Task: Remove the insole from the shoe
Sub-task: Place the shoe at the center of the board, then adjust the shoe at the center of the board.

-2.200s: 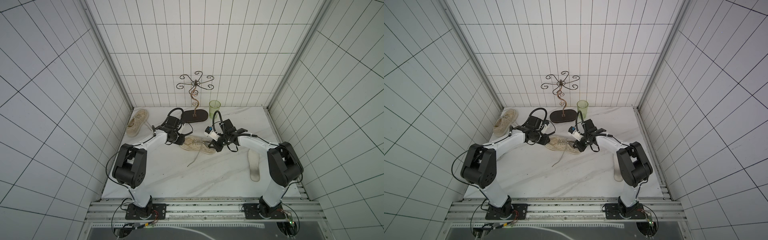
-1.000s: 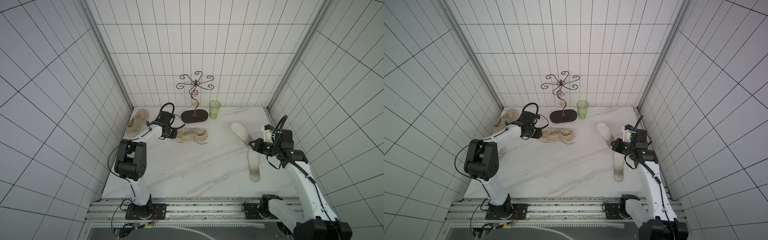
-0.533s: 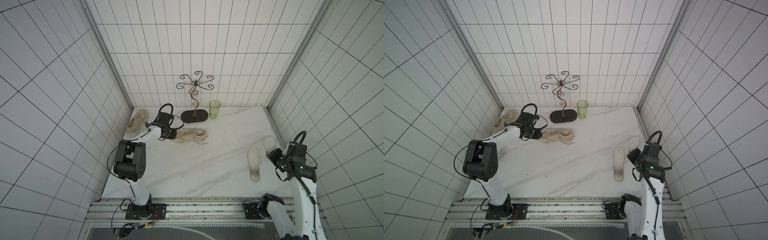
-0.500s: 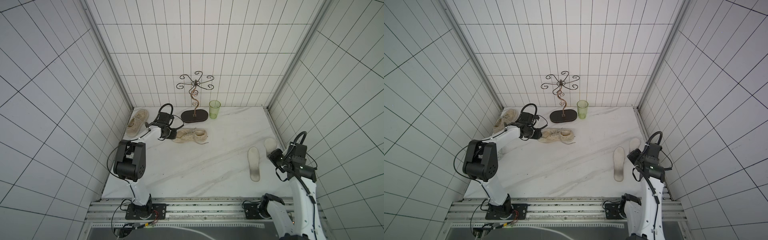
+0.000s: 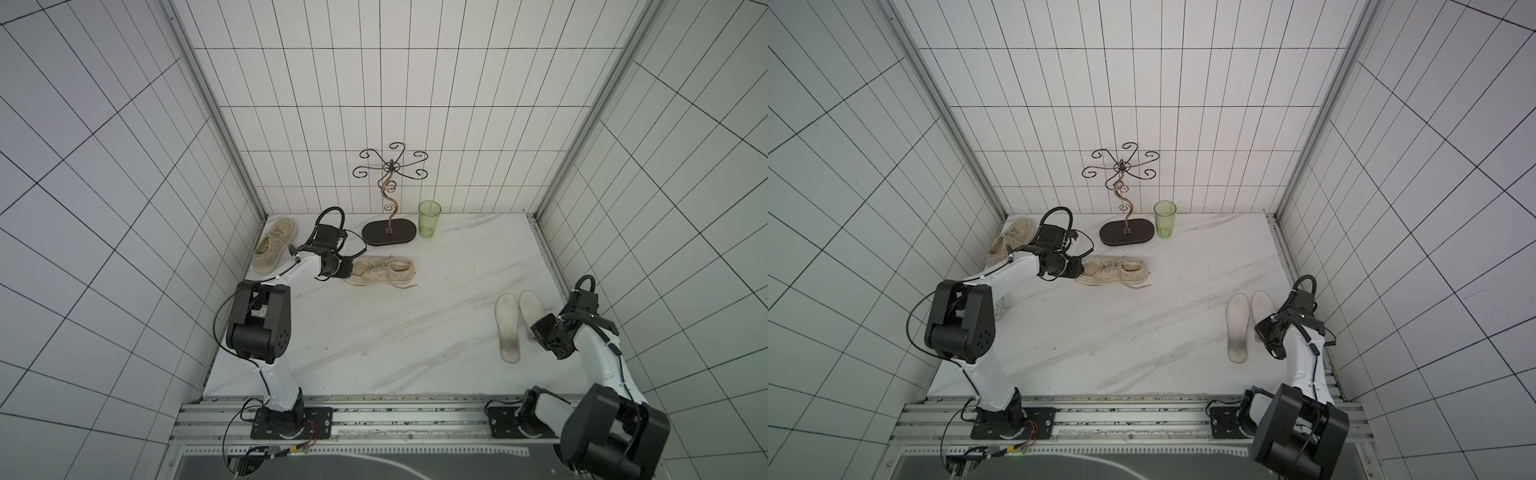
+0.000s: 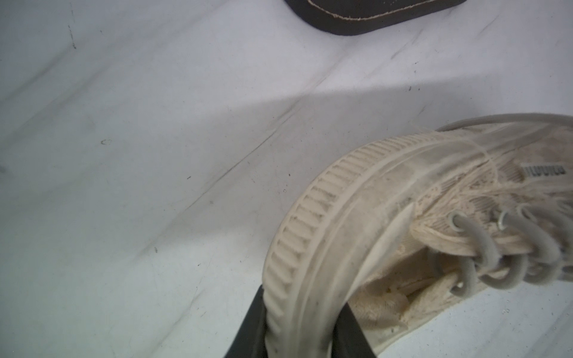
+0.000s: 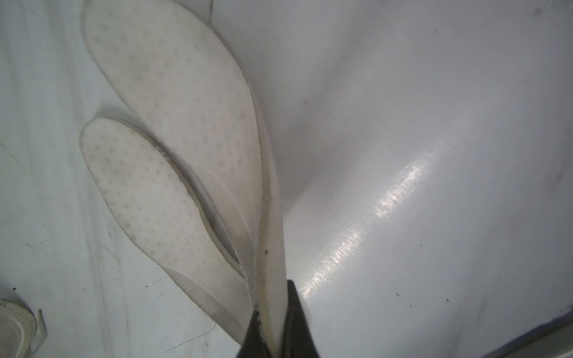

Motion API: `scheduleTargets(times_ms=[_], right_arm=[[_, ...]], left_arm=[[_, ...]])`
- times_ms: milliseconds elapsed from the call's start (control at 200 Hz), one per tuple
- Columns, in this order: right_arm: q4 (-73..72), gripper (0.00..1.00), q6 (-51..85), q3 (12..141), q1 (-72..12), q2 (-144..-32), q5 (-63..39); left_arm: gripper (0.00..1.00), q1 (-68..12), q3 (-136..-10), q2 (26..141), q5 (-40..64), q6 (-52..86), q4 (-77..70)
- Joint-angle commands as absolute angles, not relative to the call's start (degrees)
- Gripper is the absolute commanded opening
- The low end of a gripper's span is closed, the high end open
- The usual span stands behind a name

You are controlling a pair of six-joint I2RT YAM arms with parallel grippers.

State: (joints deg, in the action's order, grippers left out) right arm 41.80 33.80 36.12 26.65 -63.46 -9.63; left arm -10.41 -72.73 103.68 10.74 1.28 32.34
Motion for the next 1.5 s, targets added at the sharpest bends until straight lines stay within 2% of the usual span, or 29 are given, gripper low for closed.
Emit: scheduleTargets(times_ms=[0, 160, 270, 325, 425, 450, 540, 620, 735, 900, 979, 1079, 1309, 1389, 1494], right_arm=[[42.3, 0.15, 35.2, 33.1, 27.6, -64.7, -6.2], [42.7, 0.33, 38.1, 33.7, 27.9, -64.3, -2.8], [43.6, 0.52, 37.9, 34.6, 28.2, -63.5, 0.0], [43.8, 0.72, 37.7, 35.5, 28.3, -62.8, 0.3], [43.8, 0.94, 37.2, 38.3, 28.2, -61.2, 0.2], [43.6, 0.99, 36.9, 39.3, 28.2, -61.0, 0.1], [44.2, 0.99, 34.9, 43.1, 28.0, -60.9, -0.6], [44.9, 0.99, 33.0, 46.1, 26.7, -60.7, 0.2], [44.0, 0.99, 30.9, 48.1, 22.4, -59.2, 1.7], [33.3, 0.99, 20.3, 50.1, 5.9, -57.4, 0.8], [23.9, 0.99, 17.3, 48.4, -0.3, -55.5, -2.0], [12.2, 0.99, 7.6, 47.5, -6.9, -56.7, -11.3], [6.8, 0.99, -12.2, 58.2, -23.7, -73.9, -14.0], [4.6, 0.99, -14.9, 61.8, -26.0, -78.6, -14.2], [2.9, 0.97, -17.1, 66.8, -26.7, -84.3, -14.4]], left_arm=[[0.0, -10.3, -72.9, 103.0, 10.6, 0.4, 31.9], [0.0, -10.3, -73.7, 103.6, 10.8, 0.2, 32.2], [0.0, -10.3, -74.0, 104.3, 10.9, 0.2, 32.1], [0.0, -10.3, -74.1, 104.7, 10.8, 0.3, 32.1], [0.0, -10.2, -74.7, 105.9, 10.2, 0.4, 32.5], [0.03, -10.2, -74.9, 106.3, 9.8, 0.6, 32.7], [0.23, -10.2, -76.5, 108.0, 7.1, 1.3, 34.4], [0.34, -9.7, -77.7, 108.5, 6.3, 2.5, 35.3], [0.43, -9.4, -77.9, 106.4, 5.8, 6.3, 35.1], [0.53, -9.4, -78.1, 100.6, 5.3, 10.5, 35.4], [0.57, -9.4, -78.5, 98.1, 4.7, 11.9, 37.1], [0.59, -9.4, -75.4, 93.6, 7.2, 14.5, 36.4], [0.59, -9.4, -65.2, 80.7, 12.9, 22.9, 30.8], [0.59, -10.2, -61.6, 77.7, 16.6, 27.3, 28.7], [0.59, -15.9, -57.3, 75.2, 14.4, 33.2, 25.2]])
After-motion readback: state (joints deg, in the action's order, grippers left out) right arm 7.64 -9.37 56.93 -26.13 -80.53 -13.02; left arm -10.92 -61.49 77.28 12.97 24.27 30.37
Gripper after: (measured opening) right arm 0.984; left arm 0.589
